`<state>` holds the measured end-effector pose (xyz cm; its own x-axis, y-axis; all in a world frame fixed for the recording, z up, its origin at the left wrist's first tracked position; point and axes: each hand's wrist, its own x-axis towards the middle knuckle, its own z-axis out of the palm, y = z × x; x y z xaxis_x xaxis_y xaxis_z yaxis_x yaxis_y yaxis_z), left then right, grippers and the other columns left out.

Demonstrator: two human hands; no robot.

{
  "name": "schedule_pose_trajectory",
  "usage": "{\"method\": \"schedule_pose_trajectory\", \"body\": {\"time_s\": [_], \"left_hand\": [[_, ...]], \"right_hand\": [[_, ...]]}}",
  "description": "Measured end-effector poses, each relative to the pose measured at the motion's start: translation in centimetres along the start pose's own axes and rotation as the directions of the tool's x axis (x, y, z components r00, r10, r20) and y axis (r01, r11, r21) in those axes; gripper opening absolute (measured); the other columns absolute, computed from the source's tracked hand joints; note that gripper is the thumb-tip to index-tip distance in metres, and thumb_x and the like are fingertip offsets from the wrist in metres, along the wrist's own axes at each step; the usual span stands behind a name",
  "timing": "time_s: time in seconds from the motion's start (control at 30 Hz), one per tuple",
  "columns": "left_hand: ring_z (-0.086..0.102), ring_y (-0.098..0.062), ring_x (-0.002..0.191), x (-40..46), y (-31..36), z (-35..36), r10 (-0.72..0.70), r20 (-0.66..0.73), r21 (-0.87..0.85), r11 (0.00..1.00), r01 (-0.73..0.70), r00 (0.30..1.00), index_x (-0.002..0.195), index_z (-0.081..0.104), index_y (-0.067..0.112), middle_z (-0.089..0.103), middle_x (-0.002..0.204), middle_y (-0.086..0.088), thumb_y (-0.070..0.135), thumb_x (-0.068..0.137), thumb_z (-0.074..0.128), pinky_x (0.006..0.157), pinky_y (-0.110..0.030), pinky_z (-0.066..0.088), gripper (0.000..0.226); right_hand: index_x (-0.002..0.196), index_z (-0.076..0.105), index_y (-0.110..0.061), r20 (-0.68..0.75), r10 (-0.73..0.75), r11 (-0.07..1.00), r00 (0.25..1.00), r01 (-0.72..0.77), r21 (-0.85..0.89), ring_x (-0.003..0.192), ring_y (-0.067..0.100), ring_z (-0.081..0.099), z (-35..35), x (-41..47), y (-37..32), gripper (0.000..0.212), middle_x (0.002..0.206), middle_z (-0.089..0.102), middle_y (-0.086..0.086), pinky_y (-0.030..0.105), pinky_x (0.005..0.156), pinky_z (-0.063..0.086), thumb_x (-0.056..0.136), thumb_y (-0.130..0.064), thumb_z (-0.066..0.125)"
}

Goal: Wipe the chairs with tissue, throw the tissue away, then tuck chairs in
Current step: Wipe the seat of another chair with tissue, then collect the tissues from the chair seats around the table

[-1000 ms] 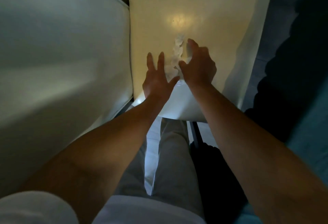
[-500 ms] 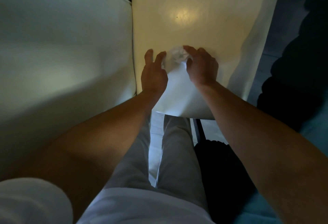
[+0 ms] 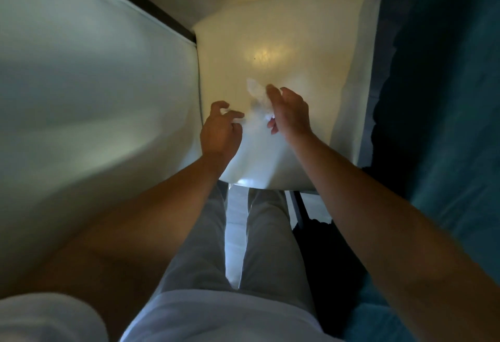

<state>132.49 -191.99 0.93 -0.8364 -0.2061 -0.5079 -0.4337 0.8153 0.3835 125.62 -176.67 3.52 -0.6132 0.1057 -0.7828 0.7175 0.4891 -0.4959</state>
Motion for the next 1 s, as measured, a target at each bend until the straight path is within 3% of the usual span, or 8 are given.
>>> {"method": "schedule_pose_trajectory", "body": {"time_s": [0.1,0.2,0.37,0.47,0.63,0.77,0.87,1.0], "left_hand": [[0.067,-0.026,0.101,-1.2,1.0,-2.1,0.025,-0.025,0.023,0.999,-0.025,0.999,0.135,0.065,0.025,0.048,0.14,-0.004,0.028,0.093,0.07,0.088,-0.035,0.056,0.043],[0.066,-0.026,0.1,-3.0,2.1,-4.4,0.056,-0.038,-0.015,0.998,-0.057,0.998,0.142,0.058,0.024,0.044,0.141,-0.007,0.011,0.093,0.066,0.093,-0.029,0.053,0.051],[0.064,-0.022,0.114,-7.0,6.9,-9.1,0.025,-0.237,-0.17,0.983,-0.067,0.971,0.134,0.065,0.024,0.043,0.149,-0.008,-0.006,0.09,0.053,0.094,-0.016,0.043,0.055],[0.061,-0.001,0.107,-9.8,10.7,-11.9,0.115,-0.333,-0.246,0.948,-0.204,0.936,0.132,0.067,0.031,0.044,0.149,0.001,-0.006,0.089,0.051,0.088,-0.007,0.047,0.058],[0.028,0.045,0.1,-15.5,12.5,-14.7,0.189,-0.387,-0.297,0.901,-0.315,0.903,0.131,0.068,0.029,0.044,0.155,0.002,0.002,0.096,0.052,0.078,0.011,0.028,0.048],[0.033,0.039,0.108,-21.0,11.2,-17.5,0.245,-0.382,-0.339,0.86,-0.381,0.891,0.133,0.067,0.032,0.047,0.154,0.005,0.024,0.101,0.06,0.087,0.01,0.025,0.033],[0.046,0.015,0.128,-25.9,9.5,-20.4,0.351,-0.386,-0.357,0.796,-0.489,0.853,0.136,0.063,0.036,0.052,0.149,0.01,0.033,0.098,0.064,0.102,-0.003,0.032,0.038],[0.058,-0.006,0.125,-31.4,6.7,-23.7,0.532,-0.336,-0.336,0.703,-0.627,0.777,0.14,0.058,0.035,0.053,0.146,0.014,0.023,0.097,0.064,0.106,-0.023,0.046,0.045]], "right_hand": [[0.116,0.066,-0.007,-0.086,-0.124,0.988,0.989,0.114,-0.105,0.082,0.026,0.072,-1.9,-2.7,-1.1,0.039,0.104,0.073,0.011,0.031,0.067,0.053,0.098,-0.041,0.061],[0.103,0.06,-0.016,-0.152,-0.139,0.987,0.979,0.149,0.054,0.067,0.021,0.069,-5.5,-6.6,-2.1,0.009,0.092,0.066,0.003,0.029,0.051,0.052,0.097,-0.023,0.063],[0.122,0.063,-0.026,-0.143,-0.193,0.953,0.971,0.22,0.207,0.072,0.019,0.076,-11.6,-13.8,-2.6,0.04,0.118,0.063,0.006,0.033,0.054,0.061,0.095,-0.001,0.047],[0.113,0.07,-0.023,-0.152,-0.253,0.927,0.955,0.284,0.243,0.067,0.014,0.075,-13.1,-17.1,-2.6,0.044,0.113,0.068,0.004,0.028,0.053,0.056,0.095,0.006,0.041],[0.108,0.073,-0.028,-0.324,-0.33,0.895,0.887,0.403,0.191,0.056,0.008,0.062,-13.4,-23.2,-1.7,0.045,0.097,0.071,-0.007,0.031,0.057,0.055,0.094,0.003,0.043],[0.111,0.072,-0.025,-0.404,-0.326,0.848,0.855,0.453,0.275,0.065,0.009,0.064,-12.0,-28.8,-0.6,0.036,0.088,0.071,-0.003,0.024,0.055,0.051,0.1,-0.001,0.048],[0.107,0.069,-0.021,-0.437,-0.285,0.845,0.853,0.439,0.305,0.054,0.013,0.063,-8.9,-33.9,0.5,0.012,0.077,0.07,0.003,0.031,0.049,0.055,0.103,-0.021,0.058],[0.09,0.061,-0.012,-0.557,-0.206,0.839,0.804,0.438,0.322,0.052,0.01,0.061,-4.5,-40.3,2.0,0.033,0.069,0.062,0.0,0.034,0.05,0.056,0.103,-0.041,0.055]]}}
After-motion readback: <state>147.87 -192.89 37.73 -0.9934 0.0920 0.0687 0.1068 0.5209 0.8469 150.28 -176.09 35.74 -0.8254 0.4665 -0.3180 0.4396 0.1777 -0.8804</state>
